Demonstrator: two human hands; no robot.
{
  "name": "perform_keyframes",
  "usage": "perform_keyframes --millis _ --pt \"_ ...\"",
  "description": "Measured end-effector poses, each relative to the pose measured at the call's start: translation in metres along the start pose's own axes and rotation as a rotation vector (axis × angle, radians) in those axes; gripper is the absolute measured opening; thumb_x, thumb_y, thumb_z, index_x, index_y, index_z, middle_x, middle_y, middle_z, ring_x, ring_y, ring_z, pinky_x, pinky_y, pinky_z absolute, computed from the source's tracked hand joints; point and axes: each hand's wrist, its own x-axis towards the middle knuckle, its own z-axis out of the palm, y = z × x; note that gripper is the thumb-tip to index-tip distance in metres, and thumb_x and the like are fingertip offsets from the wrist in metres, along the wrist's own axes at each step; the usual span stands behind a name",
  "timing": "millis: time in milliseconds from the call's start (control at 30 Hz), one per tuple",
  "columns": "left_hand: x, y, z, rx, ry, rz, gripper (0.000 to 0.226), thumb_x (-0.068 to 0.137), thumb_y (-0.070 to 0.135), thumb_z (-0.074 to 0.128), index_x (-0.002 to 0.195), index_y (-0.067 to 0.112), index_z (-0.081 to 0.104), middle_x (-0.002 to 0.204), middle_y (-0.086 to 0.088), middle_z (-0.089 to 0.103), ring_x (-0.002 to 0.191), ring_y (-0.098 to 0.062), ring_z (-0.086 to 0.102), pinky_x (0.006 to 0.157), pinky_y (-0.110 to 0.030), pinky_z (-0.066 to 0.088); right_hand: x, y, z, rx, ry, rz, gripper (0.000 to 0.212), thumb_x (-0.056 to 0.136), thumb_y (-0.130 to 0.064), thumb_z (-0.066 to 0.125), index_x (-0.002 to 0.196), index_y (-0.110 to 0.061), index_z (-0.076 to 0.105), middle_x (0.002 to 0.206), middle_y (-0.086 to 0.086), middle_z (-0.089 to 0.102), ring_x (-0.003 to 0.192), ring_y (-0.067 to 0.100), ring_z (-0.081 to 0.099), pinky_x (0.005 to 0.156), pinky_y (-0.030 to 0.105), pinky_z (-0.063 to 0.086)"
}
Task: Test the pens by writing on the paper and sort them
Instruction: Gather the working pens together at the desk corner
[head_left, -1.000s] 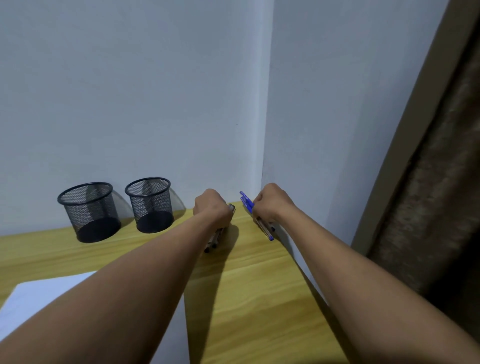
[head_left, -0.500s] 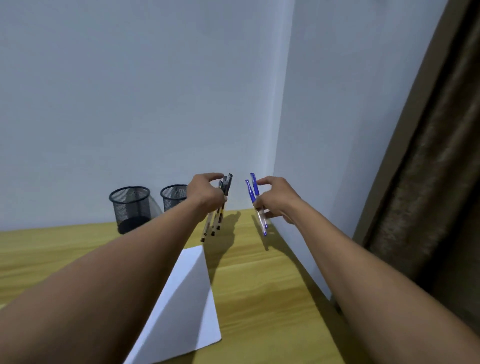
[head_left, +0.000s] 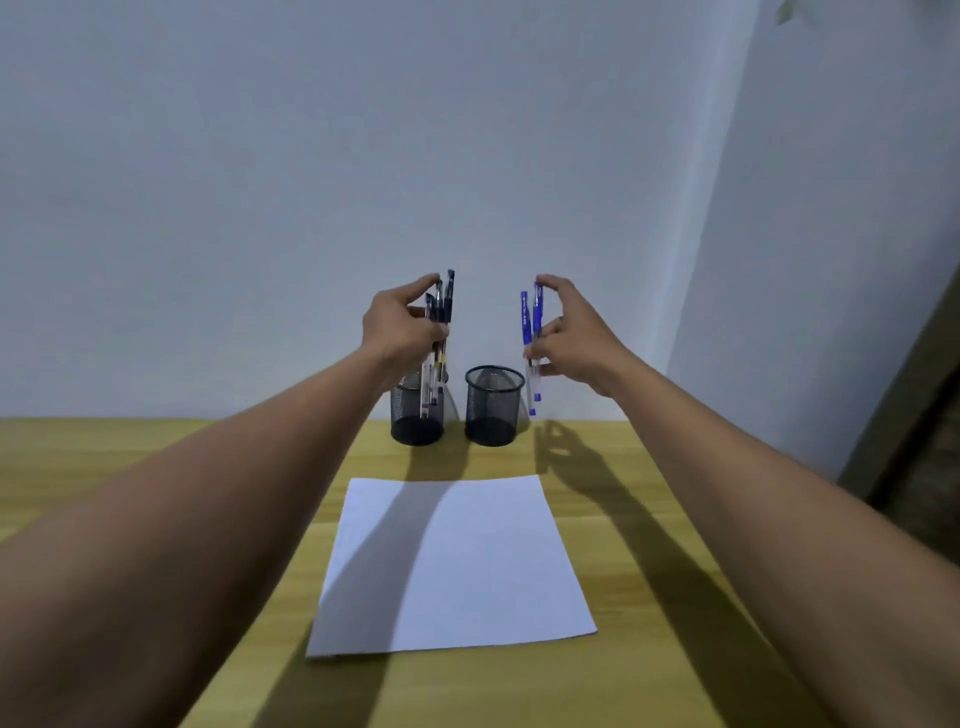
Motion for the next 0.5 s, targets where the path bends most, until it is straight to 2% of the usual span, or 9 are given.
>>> perform_keyframes --millis 67,133,200,333,433,500 --pt "0.007 -0.002 -0.014 -0.03 0.046 0.023 0.072 0.078 -0.009 0.07 0.137 0.03 0.058 0.1 -0.014 0.07 0.076 -0.025 0.068 0.086 -0.045 0.06 0.011 -0.004 0.015 -0.044 0.047 -0.07 0.087 0.082 0.009 0.066 0.147 -0.04 0.032 0.083 0.012 0.067 0.079 0.03 0.072 0.084 0.056 0.061" --pt "0.014 -0.005 -0.024 -0.066 0.096 0.042 0.072 0.077 -0.009 0.07 0.136 0.03 0.058 0.1 -0.014 0.071 0.079 -0.023 0.068 0.088 -0.046 0.059 0.02 -0.004 0.029 -0.07 0.103 -0.122 0.086 0.083 0.006 0.066 0.145 -0.042 0.032 0.085 0.01 0.068 0.08 0.029 0.073 0.083 0.051 0.062" --pt "0.024 -0.008 -0.031 -0.1 0.136 0.065 0.071 0.076 -0.009 0.07 0.135 0.029 0.059 0.092 -0.009 0.07 0.075 -0.021 0.066 0.088 -0.045 0.059 0.029 -0.003 0.038 -0.077 0.158 -0.157 0.087 0.084 0.006 0.066 0.147 -0.042 0.031 0.083 0.006 0.067 0.081 0.028 0.073 0.08 0.043 0.062" --pt "0.041 -0.011 -0.033 -0.136 0.183 0.118 0.072 0.075 -0.007 0.069 0.136 0.03 0.058 0.081 -0.003 0.068 0.068 -0.016 0.061 0.081 -0.031 0.058 0.046 0.008 0.047 -0.057 0.251 -0.211 0.09 0.083 0.003 0.069 0.15 -0.044 0.032 0.079 -0.002 0.064 0.079 0.022 0.072 0.081 0.042 0.062" --pt "0.053 -0.022 -0.027 -0.144 0.191 0.13 0.072 0.074 -0.003 0.07 0.137 0.03 0.057 0.077 -0.001 0.067 0.066 -0.015 0.056 0.074 -0.028 0.055 0.057 0.021 0.051 -0.039 0.282 -0.222 0.089 0.082 0.003 0.069 0.149 -0.045 0.035 0.077 -0.005 0.064 0.079 0.02 0.072 0.082 0.04 0.062" --pt "0.06 -0.033 -0.022 -0.141 0.205 0.134 0.072 0.074 -0.001 0.07 0.136 0.031 0.057 0.073 0.0 0.062 0.065 -0.014 0.053 0.077 -0.03 0.056 0.063 0.03 0.055 -0.045 0.29 -0.223 0.087 0.083 0.002 0.068 0.149 -0.043 0.034 0.077 -0.005 0.065 0.079 0.018 0.072 0.082 0.037 0.06"
